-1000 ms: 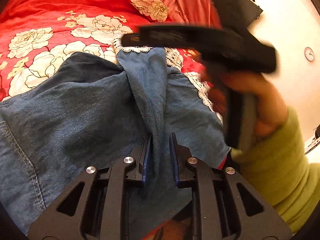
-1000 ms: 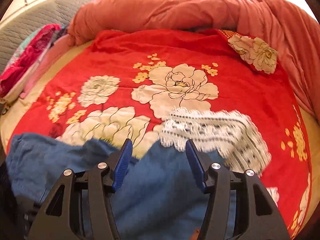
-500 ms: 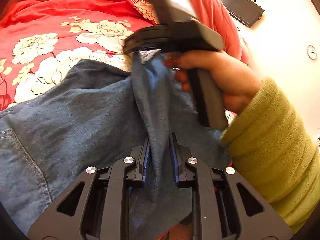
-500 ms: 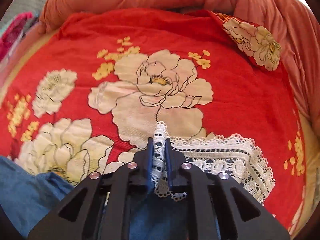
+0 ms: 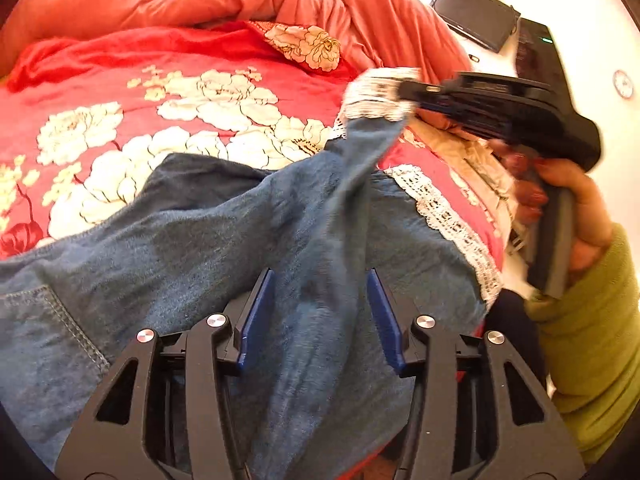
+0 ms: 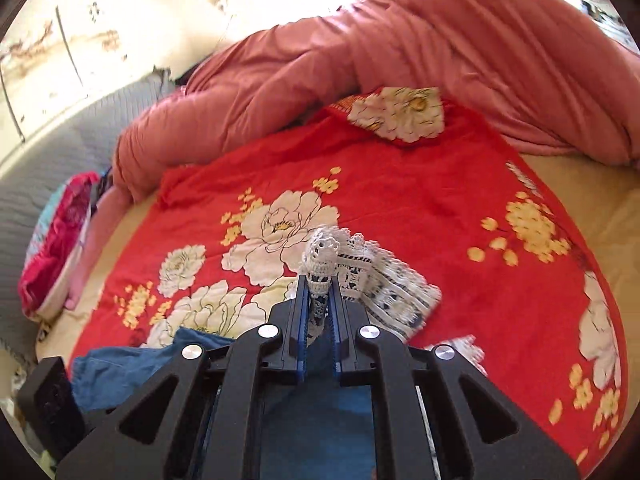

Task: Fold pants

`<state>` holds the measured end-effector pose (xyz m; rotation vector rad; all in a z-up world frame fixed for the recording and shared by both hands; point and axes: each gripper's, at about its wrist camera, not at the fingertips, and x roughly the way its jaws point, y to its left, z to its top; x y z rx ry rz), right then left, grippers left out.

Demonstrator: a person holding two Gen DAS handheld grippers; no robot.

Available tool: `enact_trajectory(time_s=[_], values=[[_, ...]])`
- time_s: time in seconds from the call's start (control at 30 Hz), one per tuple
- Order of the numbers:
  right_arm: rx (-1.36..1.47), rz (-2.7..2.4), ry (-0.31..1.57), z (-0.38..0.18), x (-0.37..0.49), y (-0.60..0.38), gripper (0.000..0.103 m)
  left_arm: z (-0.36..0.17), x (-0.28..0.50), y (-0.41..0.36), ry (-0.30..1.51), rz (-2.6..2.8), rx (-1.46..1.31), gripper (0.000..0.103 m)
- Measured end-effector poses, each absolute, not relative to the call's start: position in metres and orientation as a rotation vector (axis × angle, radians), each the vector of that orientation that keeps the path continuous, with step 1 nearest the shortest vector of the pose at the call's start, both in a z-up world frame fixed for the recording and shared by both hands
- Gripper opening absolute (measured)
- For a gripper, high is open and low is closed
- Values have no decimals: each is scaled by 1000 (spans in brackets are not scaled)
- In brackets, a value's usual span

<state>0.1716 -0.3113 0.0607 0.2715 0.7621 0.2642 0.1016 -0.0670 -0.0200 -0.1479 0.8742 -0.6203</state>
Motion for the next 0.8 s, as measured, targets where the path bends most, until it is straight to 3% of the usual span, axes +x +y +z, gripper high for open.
enact_trajectory(time_s=[0.13,0.2,0.3,0.8], values=[[340,241,737,67,146,-337,8,-20,102,-73,851,-606,-81,36],[379,228,731,66,132,-349,8,-17,100,-76,835,-628,-61,10],[439,212,741,59,110,-364,8,-13,97,-82,810,-648,-3,4],[595,158,846,13,33,-400,11,-4,54,-101,767,-746,192,3]])
